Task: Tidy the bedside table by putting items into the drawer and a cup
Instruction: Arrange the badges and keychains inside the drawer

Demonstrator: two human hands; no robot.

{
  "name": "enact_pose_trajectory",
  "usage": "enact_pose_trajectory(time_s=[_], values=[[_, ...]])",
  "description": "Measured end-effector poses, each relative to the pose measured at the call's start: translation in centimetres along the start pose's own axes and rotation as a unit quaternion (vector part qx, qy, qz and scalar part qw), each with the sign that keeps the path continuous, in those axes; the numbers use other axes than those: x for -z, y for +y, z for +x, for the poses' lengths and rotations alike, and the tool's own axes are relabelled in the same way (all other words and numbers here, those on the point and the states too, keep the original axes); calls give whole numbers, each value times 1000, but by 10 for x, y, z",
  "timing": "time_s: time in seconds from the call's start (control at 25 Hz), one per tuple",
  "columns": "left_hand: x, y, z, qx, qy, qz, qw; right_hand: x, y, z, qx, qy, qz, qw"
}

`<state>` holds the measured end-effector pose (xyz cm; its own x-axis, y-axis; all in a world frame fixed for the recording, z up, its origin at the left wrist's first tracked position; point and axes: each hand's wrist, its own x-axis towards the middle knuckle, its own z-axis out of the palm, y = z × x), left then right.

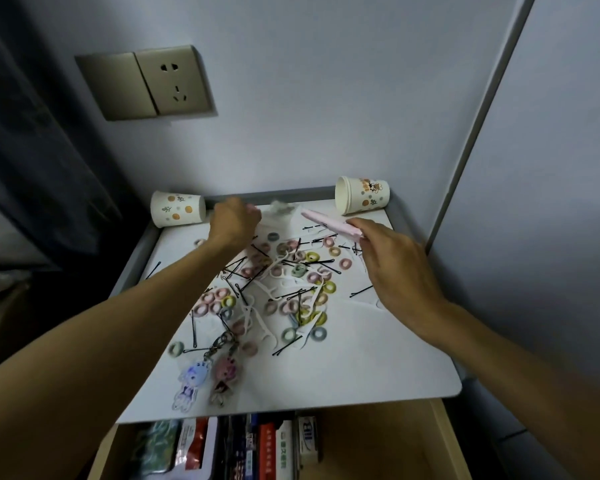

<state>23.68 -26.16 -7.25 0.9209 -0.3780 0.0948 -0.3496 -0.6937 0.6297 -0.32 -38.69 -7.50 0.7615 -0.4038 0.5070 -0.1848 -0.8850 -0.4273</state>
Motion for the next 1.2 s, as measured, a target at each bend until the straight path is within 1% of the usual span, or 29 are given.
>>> enact_pose_trajectory(time_s=[0.04,0.08,0.12,0.16,0.2,0.24,0.28,0.32,0.36,0.44,0.48,0.52,0.56,0.6,0.64,0.68,0.72,0.8,0.88,0.92,1.0,1.08,1.12,1.2], values=[[9,6,-11,12,-6,-101,995,2,-5,-4,-20,1,24,999],[20,14,-27,29,-28,-217,975,5,-11,-9,-37,-1,39,999],[33,22,-48,54,-65,-340,937,7,-19,-14,-44,-2,42,998],[47,29,-74,93,-109,-449,882,10,-29,-21,-40,-2,41,998],[61,34,-101,137,-150,-531,823,15,-40,-30,-27,-1,41,999],[73,34,-128,169,-184,-585,771,19,-50,-39,-6,-3,43,999],[83,32,-154,186,-212,-615,737,23,-60,-49,18,-10,48,999],[91,27,-177,190,-236,-625,719,26,-70,-60,42,-24,54,997],[98,24,-199,190,-254,-627,711,27,-79,-72,61,-45,64,995],[107,12,-230,199,-248,-616,721,30,-97,-95,77,-96,101,987],[112,4,-240,206,-232,-606,732,31,-106,-107,67,-124,138,980],[117,-2,-248,215,-221,-595,742,33,-115,-116,36,-155,192,968],[124,-10,-256,218,-215,-579,756,37,-125,-124,-16,-187,265,946],[129,-15,-260,215,-213,-557,774,39,-132,-126,-73,-208,348,911],[133,-22,-263,205,-214,-533,793,40,-137,-125,-130,-212,419,873],[136,-25,-266,196,-217,-514,806,39,-139,-121,-177,-206,463,844],[135,-28,-267,184,-223,-498,817,37,-141,-115,-208,-204,483,826],[132,-29,-269,161,-244,-466,835,27,-144,-106,-237,-225,496,805],[128,-29,-270,139,-263,-433,851,13,-145,-104,-247,-254,482,801],[127,-29,-270,131,-258,-427,856,9,-145,-104,-257,-258,476,800],[127,-27,-270,134,-212,-437,864,5,-145,-102,-287,-233,477,798],[127,-27,-269,138,-153,-450,869,4,-145,-100,-295,-203,478,802],[127,-28,-268,134,-142,-452,871,4,-144,-99,-292,-200,475,806],[124,-30,-268,126,-156,-455,868,2,-146,-101,-271,-205,458,821]])
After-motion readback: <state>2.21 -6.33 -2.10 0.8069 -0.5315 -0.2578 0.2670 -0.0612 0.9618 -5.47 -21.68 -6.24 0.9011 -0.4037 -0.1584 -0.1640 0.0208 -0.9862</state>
